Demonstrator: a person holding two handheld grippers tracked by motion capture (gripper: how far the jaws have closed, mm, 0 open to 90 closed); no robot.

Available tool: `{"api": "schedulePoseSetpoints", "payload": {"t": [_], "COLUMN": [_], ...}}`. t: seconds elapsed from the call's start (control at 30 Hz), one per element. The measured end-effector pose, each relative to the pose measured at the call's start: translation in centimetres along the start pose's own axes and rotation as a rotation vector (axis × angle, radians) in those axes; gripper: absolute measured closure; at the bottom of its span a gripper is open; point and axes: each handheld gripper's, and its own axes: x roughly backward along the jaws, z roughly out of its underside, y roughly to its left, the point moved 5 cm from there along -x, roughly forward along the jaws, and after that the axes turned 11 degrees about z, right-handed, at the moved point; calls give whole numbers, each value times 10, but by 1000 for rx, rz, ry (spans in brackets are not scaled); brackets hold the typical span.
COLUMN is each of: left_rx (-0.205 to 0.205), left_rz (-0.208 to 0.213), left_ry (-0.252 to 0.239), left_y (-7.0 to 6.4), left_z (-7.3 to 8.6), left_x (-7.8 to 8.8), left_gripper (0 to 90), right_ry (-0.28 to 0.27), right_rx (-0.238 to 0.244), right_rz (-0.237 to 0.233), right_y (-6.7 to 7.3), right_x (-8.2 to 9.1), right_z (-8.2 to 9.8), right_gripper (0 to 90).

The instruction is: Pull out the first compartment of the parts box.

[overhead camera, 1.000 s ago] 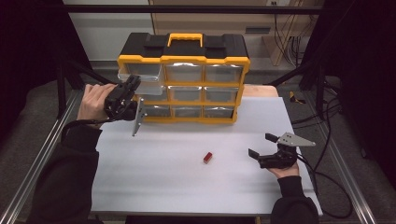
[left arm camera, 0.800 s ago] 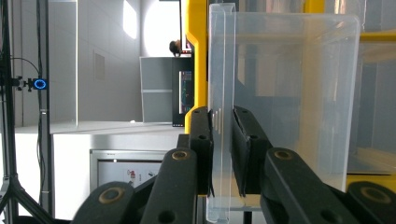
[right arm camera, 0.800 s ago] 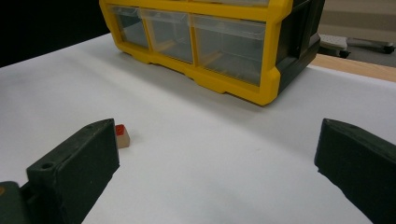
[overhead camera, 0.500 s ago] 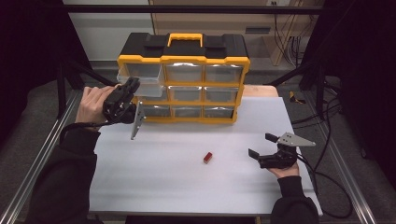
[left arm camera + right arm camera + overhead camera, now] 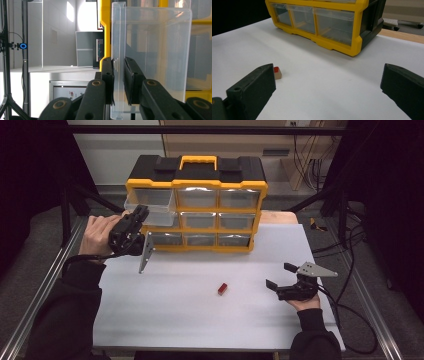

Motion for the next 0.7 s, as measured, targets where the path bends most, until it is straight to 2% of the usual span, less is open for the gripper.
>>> {"api": "schedulePoseSetpoints", "payload": {"t": [0.7], "left_rx": [-4], "left_rz": [-7], "left_ry": [-5], "left_y": [-3], "left_z": [-2], "left_x": [10], "left_gripper": [793], "right_ry": [3], "right_rx": [-1], "right_rz": [0], "right_y": [0], "right_x": [0], "right_z": [0], "right_gripper": [3]}}
